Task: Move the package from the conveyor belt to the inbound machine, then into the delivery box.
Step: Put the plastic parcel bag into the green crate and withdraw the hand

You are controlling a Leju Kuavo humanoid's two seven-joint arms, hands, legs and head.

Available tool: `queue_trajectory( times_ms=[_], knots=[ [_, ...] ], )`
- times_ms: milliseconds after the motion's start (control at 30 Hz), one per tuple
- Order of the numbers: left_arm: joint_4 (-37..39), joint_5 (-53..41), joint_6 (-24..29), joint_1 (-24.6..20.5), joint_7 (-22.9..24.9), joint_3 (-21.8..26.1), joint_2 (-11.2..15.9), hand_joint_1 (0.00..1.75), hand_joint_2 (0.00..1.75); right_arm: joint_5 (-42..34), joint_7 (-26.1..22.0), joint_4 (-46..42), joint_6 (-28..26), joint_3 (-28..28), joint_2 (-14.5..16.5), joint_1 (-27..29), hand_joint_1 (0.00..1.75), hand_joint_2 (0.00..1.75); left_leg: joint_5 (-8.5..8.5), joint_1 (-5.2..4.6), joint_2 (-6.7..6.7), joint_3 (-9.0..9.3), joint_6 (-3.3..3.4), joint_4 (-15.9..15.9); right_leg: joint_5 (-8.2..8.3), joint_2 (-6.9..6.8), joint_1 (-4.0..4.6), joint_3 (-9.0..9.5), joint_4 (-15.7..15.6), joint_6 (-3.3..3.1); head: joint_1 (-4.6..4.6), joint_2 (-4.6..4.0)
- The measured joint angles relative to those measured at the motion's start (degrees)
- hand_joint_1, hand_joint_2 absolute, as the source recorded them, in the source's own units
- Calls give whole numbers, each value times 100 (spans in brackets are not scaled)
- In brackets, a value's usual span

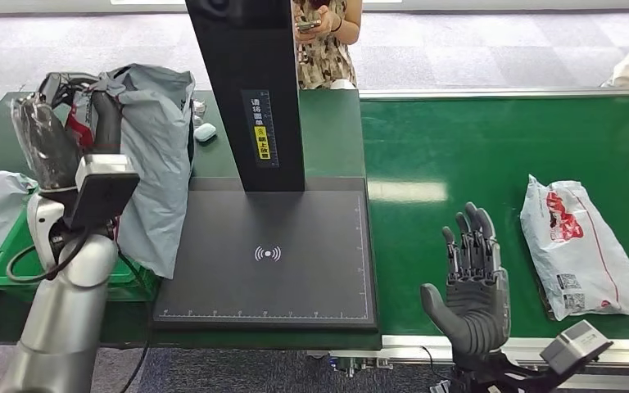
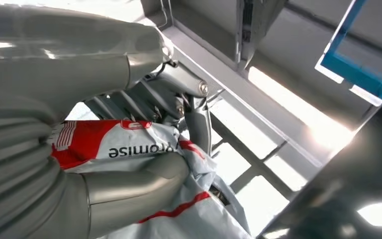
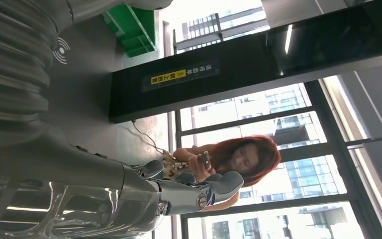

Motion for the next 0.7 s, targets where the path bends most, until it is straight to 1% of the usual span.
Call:
queue_trajectory(
  times_ms=[133,200,267,367,400,500,533,633,700],
  knots=[
    [887,-408,-211,-805,356,184,14,175,175,16,28,4,48,-8,38,-20,0,175,2,0,1,1,-2,1,7,1,0,-1,2,0,1,0],
    [1360,-572,-249,-1144,468,241,42,171,175,24,33,8,85,-12,48,-20,0,175,3,0,1,0,-2,1,7,2,0,-1,2,0,1,0],
    [1855,-768,-255,-1468,579,276,85,167,175,26,29,11,117,-16,53,-16,0,175,3,1,2,0,-2,1,7,2,0,-2,3,0,1,0],
    [2654,-1054,-250,-1938,733,297,183,170,175,25,20,13,160,-21,56,-4,0,175,3,1,3,-1,-3,0,7,4,1,-4,4,0,1,0],
    [2916,-1115,-247,-2082,769,301,229,168,175,25,18,13,178,-22,56,9,0,175,3,1,4,-1,-3,0,7,5,1,-4,5,0,0,0],
    [3556,-1206,-239,-2375,865,333,394,154,175,24,14,13,223,-29,56,83,0,175,3,1,11,-1,-3,-1,7,12,1,-6,7,0,1,0],
    [3728,-1229,-244,-2427,907,351,455,153,175,23,11,13,237,-32,56,110,0,175,2,1,12,-1,-3,-1,7,15,1,-7,7,0,0,0],
    [4194,-1321,-266,-2522,1009,397,646,158,175,23,6,13,286,-43,56,181,0,175,2,1,12,-1,-3,-1,6,17,1,-9,8,-1,1,0],
    [4442,-1365,-289,-2544,1048,416,759,156,175,23,5,13,302,-51,56,216,0,175,2,2,12,-2,-3,-2,6,17,1,-10,9,-1,1,0]
  ],
)
